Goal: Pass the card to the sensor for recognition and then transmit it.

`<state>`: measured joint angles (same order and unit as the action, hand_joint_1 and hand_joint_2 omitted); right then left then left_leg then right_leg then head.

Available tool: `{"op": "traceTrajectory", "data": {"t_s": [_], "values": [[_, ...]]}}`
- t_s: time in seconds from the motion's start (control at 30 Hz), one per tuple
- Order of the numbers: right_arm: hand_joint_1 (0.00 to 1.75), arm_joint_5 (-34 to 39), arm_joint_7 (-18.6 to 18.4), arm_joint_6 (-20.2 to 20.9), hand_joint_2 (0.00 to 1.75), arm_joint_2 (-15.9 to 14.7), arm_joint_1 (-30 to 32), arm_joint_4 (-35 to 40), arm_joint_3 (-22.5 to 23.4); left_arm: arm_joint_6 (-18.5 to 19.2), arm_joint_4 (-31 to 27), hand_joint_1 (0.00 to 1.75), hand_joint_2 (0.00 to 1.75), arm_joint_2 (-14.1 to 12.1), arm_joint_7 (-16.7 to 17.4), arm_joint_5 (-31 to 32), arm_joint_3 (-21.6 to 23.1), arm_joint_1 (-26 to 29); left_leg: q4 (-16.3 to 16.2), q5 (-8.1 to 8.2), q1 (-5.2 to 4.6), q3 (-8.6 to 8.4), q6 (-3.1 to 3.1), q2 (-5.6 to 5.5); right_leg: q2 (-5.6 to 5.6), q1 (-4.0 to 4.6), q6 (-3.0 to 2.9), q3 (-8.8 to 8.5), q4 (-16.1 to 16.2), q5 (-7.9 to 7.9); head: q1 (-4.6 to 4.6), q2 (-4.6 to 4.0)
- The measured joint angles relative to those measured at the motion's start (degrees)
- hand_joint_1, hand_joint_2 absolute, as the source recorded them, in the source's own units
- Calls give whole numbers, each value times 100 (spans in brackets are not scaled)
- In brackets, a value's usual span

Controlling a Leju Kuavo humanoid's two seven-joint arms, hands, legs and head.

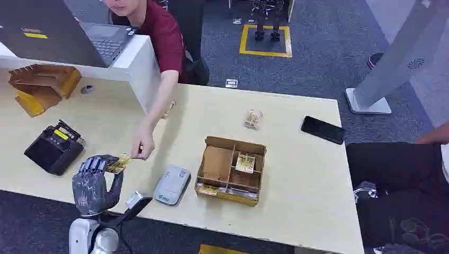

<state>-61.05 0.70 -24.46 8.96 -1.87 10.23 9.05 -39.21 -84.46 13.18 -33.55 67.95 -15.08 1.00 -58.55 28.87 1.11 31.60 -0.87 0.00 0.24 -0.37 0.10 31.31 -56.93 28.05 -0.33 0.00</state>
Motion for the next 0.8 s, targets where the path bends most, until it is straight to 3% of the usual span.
{"op": "traceTrajectory", "data": {"t_s": [0.33, 0.53, 0.63, 0.73, 0.8], "values": [[0, -20, 7, -2, 175, 9, 1, 0, 35, 0, 20, 175, 175, -30, 0, -298, 35, 12, 0, 0, 0, 0, 0, 0, 0, 0, 0, 0, 0, 0, 0, 0], [0, -61, 7, -7, 175, 13, 1, 0, 48, 0, 24, 175, 175, -214, 313, -752, 288, 86, 0, 0, 0, 0, 0, 0, 0, 0, 0, 1, 0, 0, -2, 0], [0, -68, -2, -20, 175, 15, 1, 0, 66, 48, 66, 175, 175, -332, 746, -1026, 475, 88, 0, 0, 0, 0, 0, 0, 0, 0, 0, 1, 0, 0, 0, 0], [0, -70, -2, -42, 175, 24, 3, 0, 127, 595, 131, 175, 175, -496, 1264, -1739, 785, 89, 0, 0, 0, 0, 0, 0, 0, 0, 0, 1, 0, 0, -2, 0], [0, -70, -2, -77, 175, 28, 12, 0, 164, 1083, 175, 175, 175, -619, 1417, -2279, 999, 89, 0, 0, 0, 0, 0, 0, 0, 0, 0, 1, 0, 0, 0, 0]]}}
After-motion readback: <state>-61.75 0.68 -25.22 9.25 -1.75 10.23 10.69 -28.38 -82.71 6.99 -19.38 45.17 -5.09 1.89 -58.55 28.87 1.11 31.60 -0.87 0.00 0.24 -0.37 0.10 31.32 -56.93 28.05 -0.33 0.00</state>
